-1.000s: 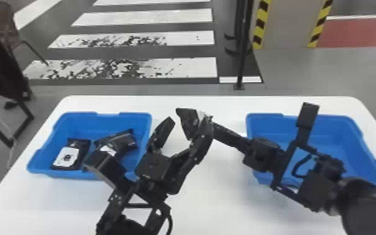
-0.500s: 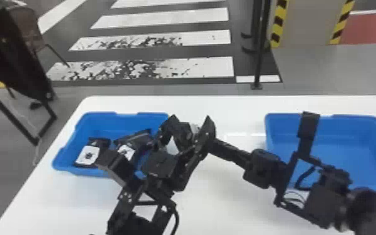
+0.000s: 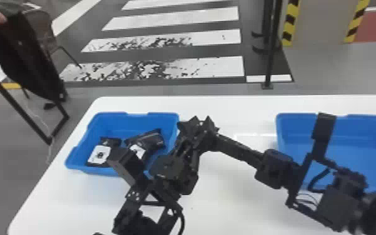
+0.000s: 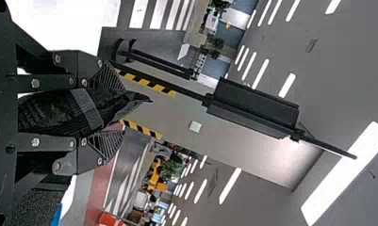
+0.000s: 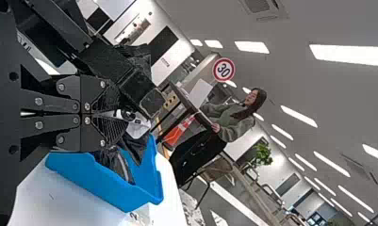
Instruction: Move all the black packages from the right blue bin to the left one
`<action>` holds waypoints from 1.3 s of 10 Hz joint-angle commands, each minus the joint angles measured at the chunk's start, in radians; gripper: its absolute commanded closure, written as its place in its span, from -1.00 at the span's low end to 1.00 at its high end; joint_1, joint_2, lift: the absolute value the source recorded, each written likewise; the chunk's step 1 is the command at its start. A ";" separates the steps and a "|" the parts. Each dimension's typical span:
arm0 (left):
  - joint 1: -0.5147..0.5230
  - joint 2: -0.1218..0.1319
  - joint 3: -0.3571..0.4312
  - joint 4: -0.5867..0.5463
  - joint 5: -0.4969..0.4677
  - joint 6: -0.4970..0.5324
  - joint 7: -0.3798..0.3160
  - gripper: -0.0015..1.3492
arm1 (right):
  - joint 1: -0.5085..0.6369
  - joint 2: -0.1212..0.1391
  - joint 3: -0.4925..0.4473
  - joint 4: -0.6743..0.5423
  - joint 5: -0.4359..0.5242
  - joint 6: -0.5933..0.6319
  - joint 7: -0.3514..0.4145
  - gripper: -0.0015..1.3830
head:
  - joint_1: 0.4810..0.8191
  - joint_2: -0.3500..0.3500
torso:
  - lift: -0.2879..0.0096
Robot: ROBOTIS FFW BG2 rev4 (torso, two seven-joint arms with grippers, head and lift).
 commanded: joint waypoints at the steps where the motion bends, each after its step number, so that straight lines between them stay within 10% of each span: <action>1: 0.000 0.001 -0.004 -0.003 0.001 -0.010 0.000 0.79 | -0.001 0.003 0.002 0.004 -0.005 -0.009 0.002 0.72 | 0.27 0.56 | -0.21; 5: -0.045 -0.036 0.146 0.110 -0.091 -0.148 0.037 0.79 | -0.001 0.004 0.010 0.058 -0.057 -0.061 0.029 0.49 | 0.27 0.66 | -0.21; 8: -0.184 -0.082 0.379 0.404 -0.458 -0.307 0.135 0.79 | 0.001 0.003 0.008 0.068 -0.057 -0.073 0.042 0.46 | 0.27 1.00 | -0.21; 9: -0.211 -0.076 0.387 0.466 -0.522 -0.371 0.181 0.63 | 0.001 0.003 0.006 0.073 -0.051 -0.090 0.046 0.44 | 0.27 1.00 | -0.21; 11: -0.197 -0.068 0.335 0.466 -0.400 -0.452 0.184 -0.84 | 0.026 0.006 -0.046 0.080 0.045 -0.151 0.071 -0.47 | 0.27 1.00 | -0.21; 13: -0.138 -0.065 0.285 0.375 -0.320 -0.523 0.127 -0.78 | 0.072 0.023 -0.146 0.048 0.226 -0.210 0.069 -0.89 | 0.27 1.00 | -0.21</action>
